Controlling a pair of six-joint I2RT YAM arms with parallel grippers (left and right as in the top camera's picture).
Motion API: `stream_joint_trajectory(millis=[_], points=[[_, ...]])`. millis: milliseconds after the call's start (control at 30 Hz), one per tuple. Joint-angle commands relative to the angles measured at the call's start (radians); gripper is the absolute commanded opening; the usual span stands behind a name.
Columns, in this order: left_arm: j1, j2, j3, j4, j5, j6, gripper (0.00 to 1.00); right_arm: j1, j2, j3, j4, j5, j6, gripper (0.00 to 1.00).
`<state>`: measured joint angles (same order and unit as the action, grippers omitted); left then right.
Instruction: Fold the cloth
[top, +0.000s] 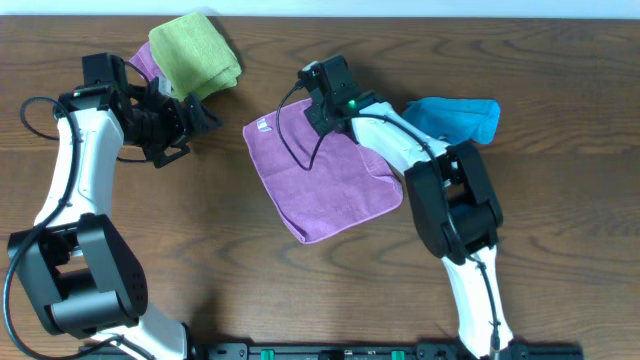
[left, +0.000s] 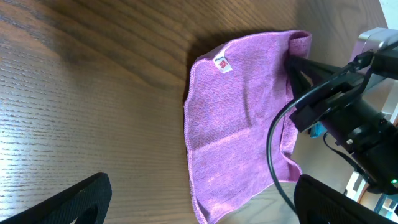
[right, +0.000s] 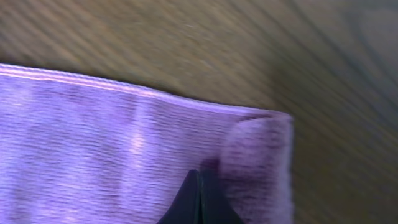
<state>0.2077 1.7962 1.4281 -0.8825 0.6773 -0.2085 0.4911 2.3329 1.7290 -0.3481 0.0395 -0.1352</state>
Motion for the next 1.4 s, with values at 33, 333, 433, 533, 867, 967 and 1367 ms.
stream_joint_trajectory(millis=[33, 333, 433, 533, 867, 967, 1367], points=[[0.003, -0.022, 0.009, -0.003, -0.001, 0.014, 0.95, -0.037, 0.027, 0.016, -0.017, 0.028, 0.007, 0.01], [0.003, -0.022, 0.009, -0.003, -0.001, 0.014, 0.95, -0.051, 0.035, 0.016, -0.014, 0.214, -0.005, 0.01], [0.003, -0.022, 0.010, -0.003, -0.001, 0.014, 0.95, -0.062, 0.035, 0.016, -0.014, 0.227, -0.028, 0.01], [0.003, -0.022, 0.009, -0.003, 0.000, 0.014, 0.95, -0.074, 0.035, 0.016, -0.013, 0.263, -0.027, 0.01], [0.003, -0.022, 0.010, -0.004, 0.000, 0.014, 0.95, -0.110, 0.035, 0.016, -0.007, 0.374, -0.027, 0.01], [0.003, -0.022, 0.009, -0.005, 0.000, 0.014, 0.95, -0.118, 0.035, 0.020, 0.002, 0.425, -0.027, 0.01], [0.003, -0.078, 0.010, -0.028, 0.023, 0.029, 0.94, -0.120, -0.156, 0.051, -0.111, 0.208, 0.019, 0.28]])
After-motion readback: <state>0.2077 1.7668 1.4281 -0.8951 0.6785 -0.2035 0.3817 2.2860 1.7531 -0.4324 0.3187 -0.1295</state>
